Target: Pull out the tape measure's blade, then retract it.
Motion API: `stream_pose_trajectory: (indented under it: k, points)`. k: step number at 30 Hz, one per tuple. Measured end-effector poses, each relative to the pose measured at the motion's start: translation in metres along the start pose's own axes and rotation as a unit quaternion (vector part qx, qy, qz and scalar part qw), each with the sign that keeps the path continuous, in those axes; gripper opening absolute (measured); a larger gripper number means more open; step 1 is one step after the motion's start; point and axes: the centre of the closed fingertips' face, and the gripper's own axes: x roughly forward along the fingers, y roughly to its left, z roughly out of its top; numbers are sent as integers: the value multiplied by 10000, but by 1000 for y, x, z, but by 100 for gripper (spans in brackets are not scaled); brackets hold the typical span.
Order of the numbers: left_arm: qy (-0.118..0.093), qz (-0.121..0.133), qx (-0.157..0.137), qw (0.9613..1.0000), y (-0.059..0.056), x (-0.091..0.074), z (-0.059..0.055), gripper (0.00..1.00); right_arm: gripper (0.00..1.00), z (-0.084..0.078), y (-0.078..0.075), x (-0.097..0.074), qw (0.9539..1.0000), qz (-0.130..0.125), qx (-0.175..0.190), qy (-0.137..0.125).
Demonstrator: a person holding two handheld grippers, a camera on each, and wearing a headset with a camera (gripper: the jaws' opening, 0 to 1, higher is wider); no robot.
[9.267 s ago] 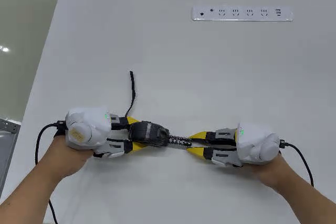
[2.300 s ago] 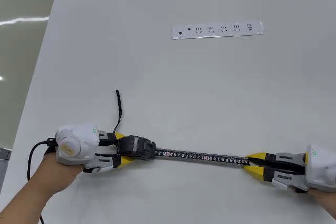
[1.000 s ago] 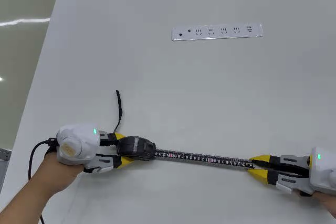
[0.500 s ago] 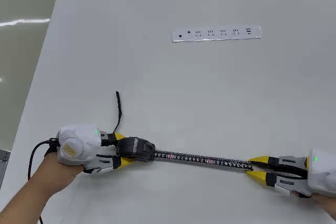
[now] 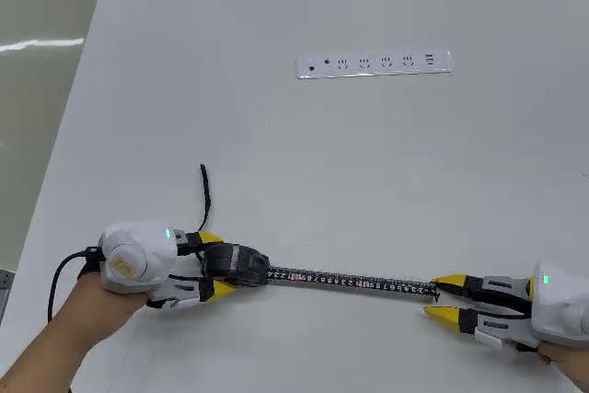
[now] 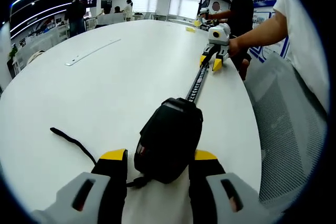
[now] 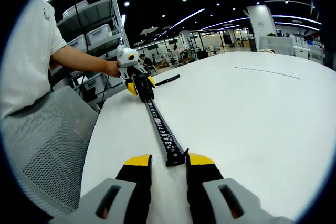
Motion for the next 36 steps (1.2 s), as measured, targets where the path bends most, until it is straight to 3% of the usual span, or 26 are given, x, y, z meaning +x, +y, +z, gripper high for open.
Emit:
stream_pose_trajectory:
  k: [11,14,31,36]
  points:
    - [-4,44,-43,10000,-3,0,1,47,32,6,1,-1,9998,-128,122,-103]
    - [-116,140,-68,9998,-1,-2,5,48,35,10,2,0,9996,-142,164,-159]
    - [-473,396,-657,9959,-2,-11,9,61,43,15,2,-2,9978,-398,486,-221]
    - [-424,537,-712,9951,-5,-14,6,64,46,13,1,-3,9971,-522,514,-211]
